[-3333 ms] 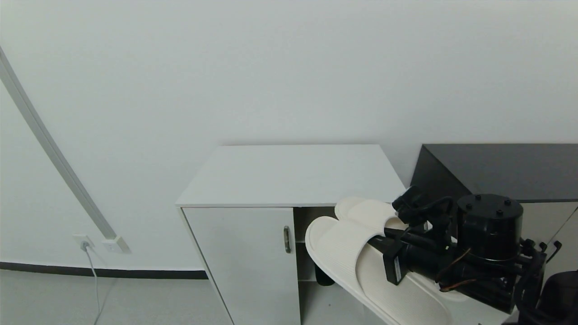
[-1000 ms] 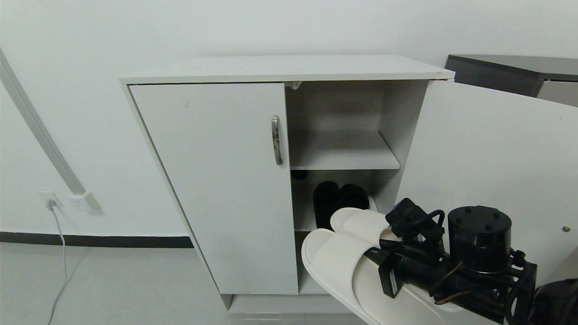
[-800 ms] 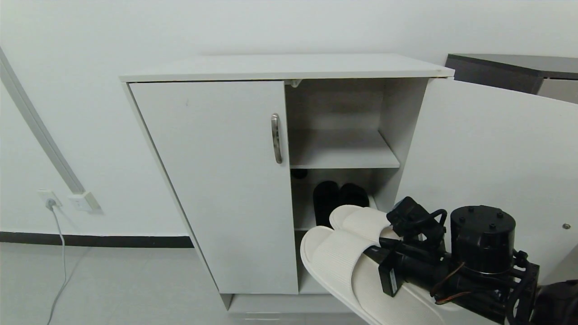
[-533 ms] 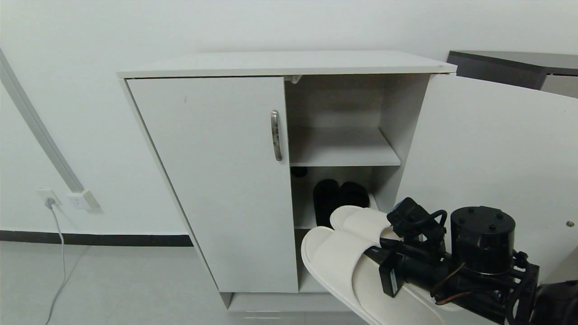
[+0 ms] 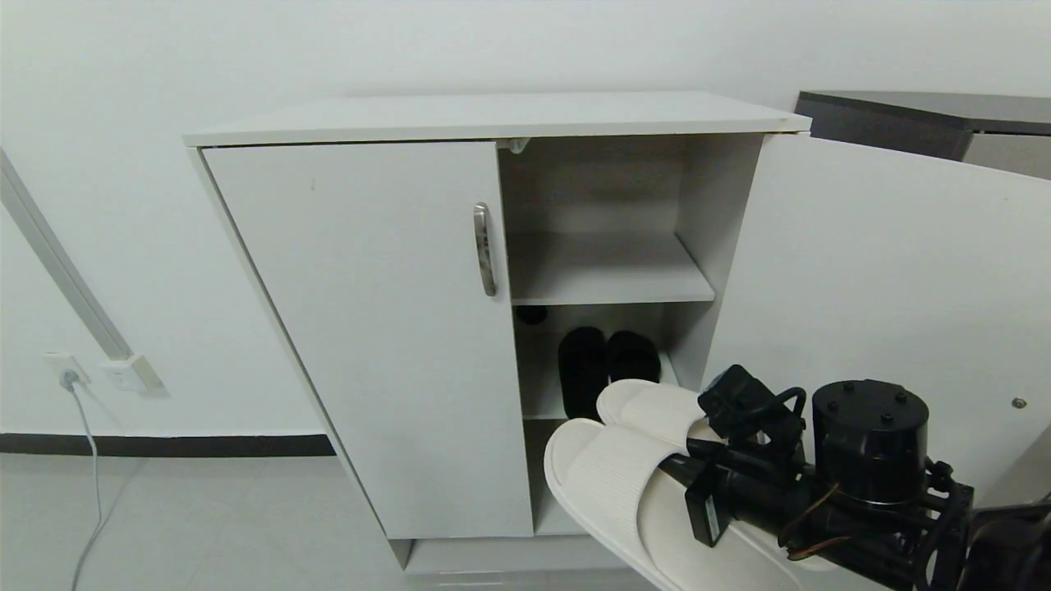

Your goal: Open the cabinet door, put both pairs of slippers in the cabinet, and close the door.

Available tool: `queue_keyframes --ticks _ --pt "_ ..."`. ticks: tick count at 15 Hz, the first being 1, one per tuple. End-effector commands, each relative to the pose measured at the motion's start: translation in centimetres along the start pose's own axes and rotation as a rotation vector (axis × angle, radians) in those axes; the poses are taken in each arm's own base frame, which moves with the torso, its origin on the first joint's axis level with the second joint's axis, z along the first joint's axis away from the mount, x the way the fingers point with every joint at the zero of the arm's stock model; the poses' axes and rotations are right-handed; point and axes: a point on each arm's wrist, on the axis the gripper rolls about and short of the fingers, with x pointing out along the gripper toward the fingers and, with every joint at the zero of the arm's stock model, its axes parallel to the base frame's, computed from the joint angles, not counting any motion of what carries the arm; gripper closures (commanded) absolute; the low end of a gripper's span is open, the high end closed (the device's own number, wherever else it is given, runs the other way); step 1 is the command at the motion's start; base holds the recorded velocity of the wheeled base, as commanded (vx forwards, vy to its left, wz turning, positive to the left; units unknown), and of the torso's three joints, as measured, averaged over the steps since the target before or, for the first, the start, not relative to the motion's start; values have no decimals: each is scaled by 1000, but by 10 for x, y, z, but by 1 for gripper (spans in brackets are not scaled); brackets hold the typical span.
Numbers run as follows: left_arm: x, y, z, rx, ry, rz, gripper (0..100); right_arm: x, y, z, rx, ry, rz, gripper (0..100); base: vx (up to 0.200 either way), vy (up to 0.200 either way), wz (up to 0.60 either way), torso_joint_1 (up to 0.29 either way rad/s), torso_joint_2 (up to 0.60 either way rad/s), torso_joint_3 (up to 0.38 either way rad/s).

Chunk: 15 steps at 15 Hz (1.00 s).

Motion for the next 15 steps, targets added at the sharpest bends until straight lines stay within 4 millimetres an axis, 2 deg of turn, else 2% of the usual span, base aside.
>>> queue_keyframes --ticks 1,4,6,9,11,15 --pt "0 0 0 0 0 0 100 7 5 2 -4 -13 9 100 0 0 0 0 0 0" --pt "0 0 0 0 3 0 100 42 28 24 43 -119 -203 100 0 0 0 0 0 0" --pt "0 0 0 1 0 0 100 58 39 33 75 -114 -336 100 0 0 0 0 0 0" --pt "0 0 0 1 2 0 100 67 48 50 153 -72 -390 100 0 0 0 0 0 0" --pt "0 0 0 1 2 0 100 77 49 79 238 -44 -537 100 0 0 0 0 0 0" --pt "0 0 0 1 2 0 100 79 41 119 262 -73 -636 100 0 0 0 0 0 0"
